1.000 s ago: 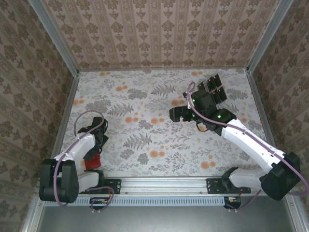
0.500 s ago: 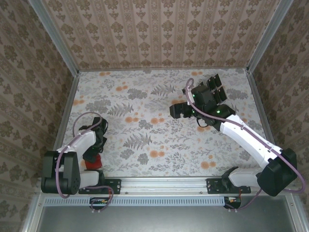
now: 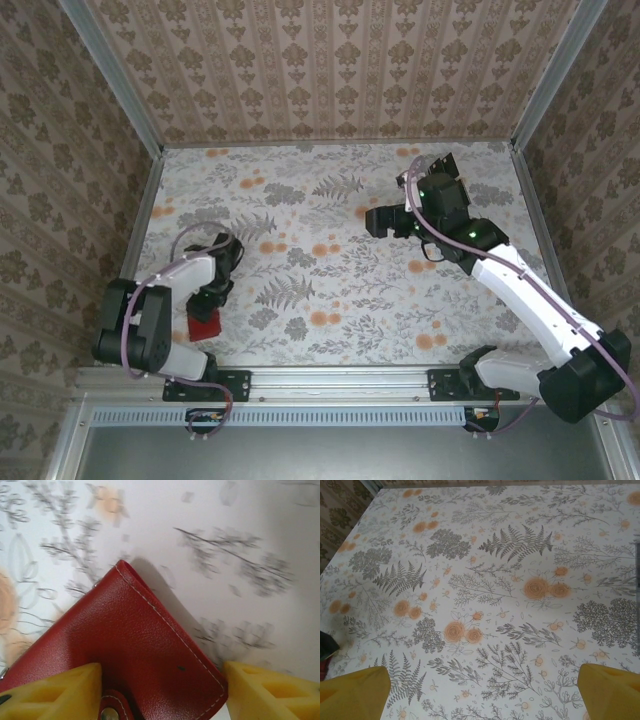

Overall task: Put the credit cards into the card holder
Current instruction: Move the card holder to the center of the table.

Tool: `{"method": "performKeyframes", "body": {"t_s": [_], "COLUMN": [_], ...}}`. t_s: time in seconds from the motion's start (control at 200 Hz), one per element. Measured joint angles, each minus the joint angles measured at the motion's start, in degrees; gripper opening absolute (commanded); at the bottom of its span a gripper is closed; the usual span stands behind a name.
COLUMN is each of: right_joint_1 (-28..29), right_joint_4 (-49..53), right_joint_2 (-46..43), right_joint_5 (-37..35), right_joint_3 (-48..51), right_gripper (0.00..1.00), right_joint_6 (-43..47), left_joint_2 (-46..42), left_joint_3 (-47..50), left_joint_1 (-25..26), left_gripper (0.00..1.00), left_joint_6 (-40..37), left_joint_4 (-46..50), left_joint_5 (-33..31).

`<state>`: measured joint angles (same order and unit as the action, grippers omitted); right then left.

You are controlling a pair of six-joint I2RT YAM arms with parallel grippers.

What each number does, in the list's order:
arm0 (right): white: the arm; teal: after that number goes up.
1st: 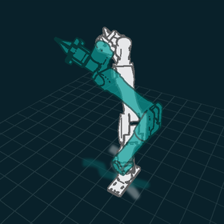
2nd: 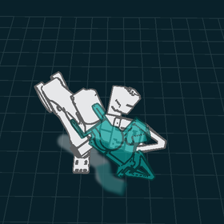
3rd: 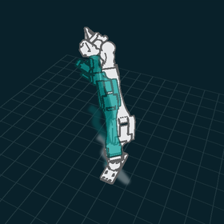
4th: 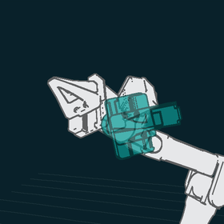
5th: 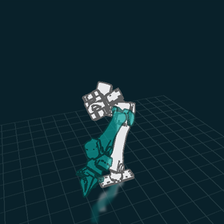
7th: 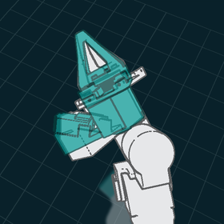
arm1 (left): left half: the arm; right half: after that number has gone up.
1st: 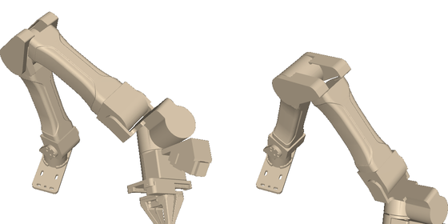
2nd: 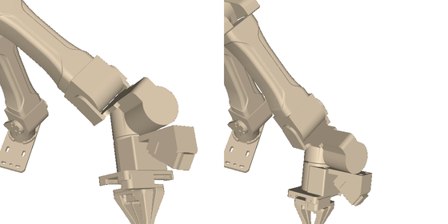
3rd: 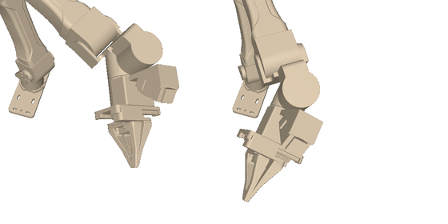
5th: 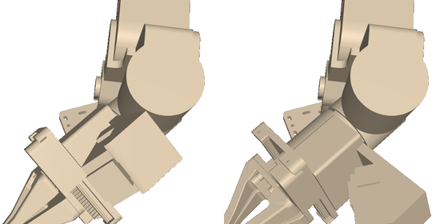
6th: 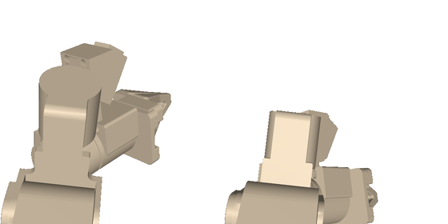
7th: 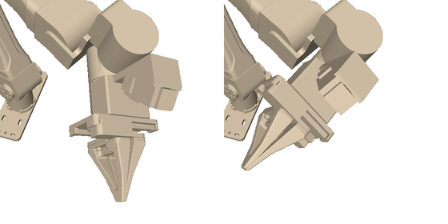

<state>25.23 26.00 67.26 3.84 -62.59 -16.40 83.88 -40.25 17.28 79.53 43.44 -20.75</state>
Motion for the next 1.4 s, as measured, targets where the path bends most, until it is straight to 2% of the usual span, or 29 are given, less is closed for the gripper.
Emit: {"method": "performKeyframes", "body": {"t_s": [0.45, 0.67, 0.885, 0.98, 1.075, 1.205, 1.4], "right_joint_1": [-2.4, -2.7, -1.9, 0.3, 3.4, 6.3, 6.9], "right_joint_4": [2.6, 4.6, 5.5, 5.4, 4.6, 3.6, 2.5], "right_joint_2": [-3.6, -4.5, -4.2, -1.6, 1.6, 4.0, 4.1], "right_joint_5": [-0.5, -0.6, -0.6, -0.4, -0.5, -0.6, -1.3], "right_joint_3": [5.4, 5.8, 7.6, 8.7, 9.6, 10.7, 11.5], "right_gripper": [0.98, 0.97, 0.89, 0.86, 0.86, 0.86, 0.86], "right_joint_6": [-0.7, -3.1, -9.2, -12.8, -15.9, -19.1, -21.2], "left_joint_2": [16.2, 18.9, 11.8, 7.0, 4.0, 4.8, 8.6], "left_joint_3": [-21.4, -30.9, -30.7, -28.3, -23.7, -16.6, -11.8], "left_joint_1": [20.0, 25.3, 23.7, 20.7, 15.3, 8.9, 8.2], "left_gripper": [0.7, 0.75, 0.81, 0.82, 0.82, 0.82, 0.83], "left_joint_6": [1.9, 1.0, -4.3, -8.6, -12.9, -18.0, -23.0], "left_joint_4": [-8.4, -11.2, -12.3, -13.2, -16.0, -20.1, -24.9], "left_joint_5": [6.8, 10.2, 10.3, 10.4, 13.2, 19.0, 25.7]}}
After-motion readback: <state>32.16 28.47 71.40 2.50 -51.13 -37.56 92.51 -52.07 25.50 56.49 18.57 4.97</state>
